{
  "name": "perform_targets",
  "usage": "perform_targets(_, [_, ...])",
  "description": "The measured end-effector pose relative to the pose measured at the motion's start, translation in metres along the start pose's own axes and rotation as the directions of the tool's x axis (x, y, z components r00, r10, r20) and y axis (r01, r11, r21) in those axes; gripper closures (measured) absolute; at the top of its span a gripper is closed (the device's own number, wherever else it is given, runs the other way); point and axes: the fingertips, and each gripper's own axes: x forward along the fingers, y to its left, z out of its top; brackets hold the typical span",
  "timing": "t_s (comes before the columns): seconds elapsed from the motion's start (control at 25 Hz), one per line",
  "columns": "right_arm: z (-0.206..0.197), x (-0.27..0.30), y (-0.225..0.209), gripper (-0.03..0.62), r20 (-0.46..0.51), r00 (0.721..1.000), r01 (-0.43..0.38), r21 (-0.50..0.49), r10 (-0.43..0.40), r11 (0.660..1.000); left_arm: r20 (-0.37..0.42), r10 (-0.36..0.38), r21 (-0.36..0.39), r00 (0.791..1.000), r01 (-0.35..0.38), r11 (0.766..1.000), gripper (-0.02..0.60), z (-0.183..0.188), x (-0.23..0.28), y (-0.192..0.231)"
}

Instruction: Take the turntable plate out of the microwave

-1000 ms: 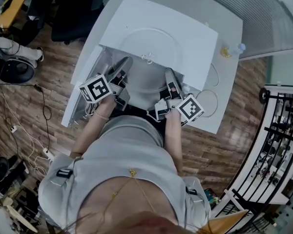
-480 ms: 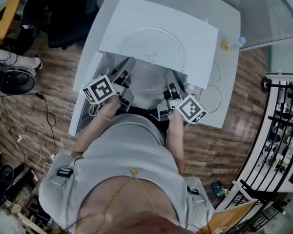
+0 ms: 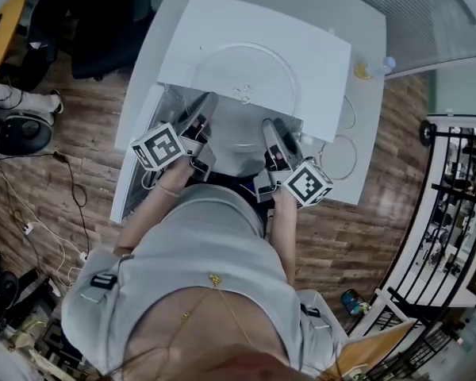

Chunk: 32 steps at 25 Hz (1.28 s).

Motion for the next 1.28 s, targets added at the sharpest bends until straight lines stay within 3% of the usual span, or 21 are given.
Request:
perform_targets(0.16, [-0.002,-0.007,0.009,0.37,-0.007,0.999,-0.036,-0.02,0.036,0.999,-0.015,-0.025,0.066,1.0,0.026,0.997,0.452,-0.001,-0.002,-0.006])
perform_targets(0.28, [-0.003,-0.006,0.013,0.37,-0.02,0.999,-0.051,-0.033,0.05,0.998,-0.029,-0.04,0.107,0.999,0.043,0.993,0.388,0.0,-0.002,-0.008])
perform_targets(0.56, [-0.013,-0.007,0.013,0.358,-0.078,0.997,-0.036,-0.129,0.026,0.991,-0.023,-0.027,0.177,0.999,0.031,0.984,0.33,0.007,-0.007,-0.007])
perform_targets(0.88, [-0.02,-0.017,0.018,0.336,-0.104,0.994,-0.053,-0.195,0.033,0.979,-0.077,-0.006,0.352,0.997,0.033,0.935,0.275,-0.003,-0.029,-0.012])
perform_targets(1.04, [-0.024,-0.022,0.019,0.333,-0.134,0.99,-0.071,-0.225,0.041,0.972,-0.116,0.018,0.446,0.993,0.036,0.894,0.268,-0.007,-0.041,-0.014])
perform_targets(1.28, [-0.039,-0.028,0.027,0.328,-0.213,0.975,-0.114,-0.262,0.058,0.958,-0.207,0.021,0.527,0.978,0.094,0.844,0.267,-0.019,-0.057,-0.021])
